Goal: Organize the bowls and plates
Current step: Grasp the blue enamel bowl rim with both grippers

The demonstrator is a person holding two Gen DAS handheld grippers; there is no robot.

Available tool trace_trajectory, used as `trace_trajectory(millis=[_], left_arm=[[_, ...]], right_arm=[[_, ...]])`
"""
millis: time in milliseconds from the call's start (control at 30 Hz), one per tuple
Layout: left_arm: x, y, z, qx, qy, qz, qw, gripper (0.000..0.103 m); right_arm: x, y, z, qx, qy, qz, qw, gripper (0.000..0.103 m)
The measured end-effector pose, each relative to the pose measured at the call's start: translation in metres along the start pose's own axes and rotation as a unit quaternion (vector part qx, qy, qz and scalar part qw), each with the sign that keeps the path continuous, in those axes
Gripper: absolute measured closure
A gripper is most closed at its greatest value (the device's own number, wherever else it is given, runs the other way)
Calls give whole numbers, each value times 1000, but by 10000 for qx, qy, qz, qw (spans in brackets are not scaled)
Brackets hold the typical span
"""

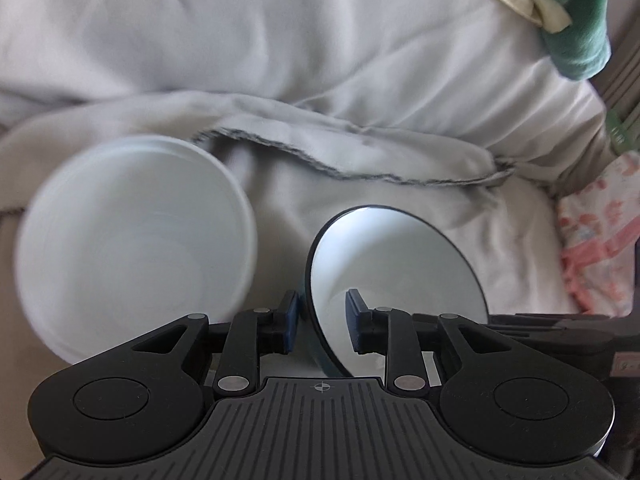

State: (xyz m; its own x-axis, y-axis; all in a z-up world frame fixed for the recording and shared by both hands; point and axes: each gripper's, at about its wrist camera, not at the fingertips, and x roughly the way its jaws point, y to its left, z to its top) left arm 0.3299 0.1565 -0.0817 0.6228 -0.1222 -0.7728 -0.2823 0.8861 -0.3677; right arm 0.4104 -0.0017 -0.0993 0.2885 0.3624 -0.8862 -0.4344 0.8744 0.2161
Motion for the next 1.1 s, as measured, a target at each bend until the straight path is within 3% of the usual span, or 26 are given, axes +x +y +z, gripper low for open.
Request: trace_trajectory(millis=[133,267,467,833,967,1100], left_arm=[[16,-9,-5,39,251,-317,9992,75],[30,-12,-7,93,115,-327,9994,75],[53,1,-9,-241,297,-644,9972,76],[33,-18,-19,290,537,-90,9981,76],[42,-11,-18,163,520,-104,9985,77],[50,-2,-15,-53,457,-341,9984,77]], right_arm=[[-10,-21,-4,-19,-151,-209,9997,70],[-8,-36,-4,143,-95,-29,9998,70],[14,-40,-3,377,144,115,9991,68],[5,-35,-7,139,28,139,9998,68],[3,-34,-10,-11,9,122,9999,68],[7,-34,-6,7,-3,162,9999,67]])
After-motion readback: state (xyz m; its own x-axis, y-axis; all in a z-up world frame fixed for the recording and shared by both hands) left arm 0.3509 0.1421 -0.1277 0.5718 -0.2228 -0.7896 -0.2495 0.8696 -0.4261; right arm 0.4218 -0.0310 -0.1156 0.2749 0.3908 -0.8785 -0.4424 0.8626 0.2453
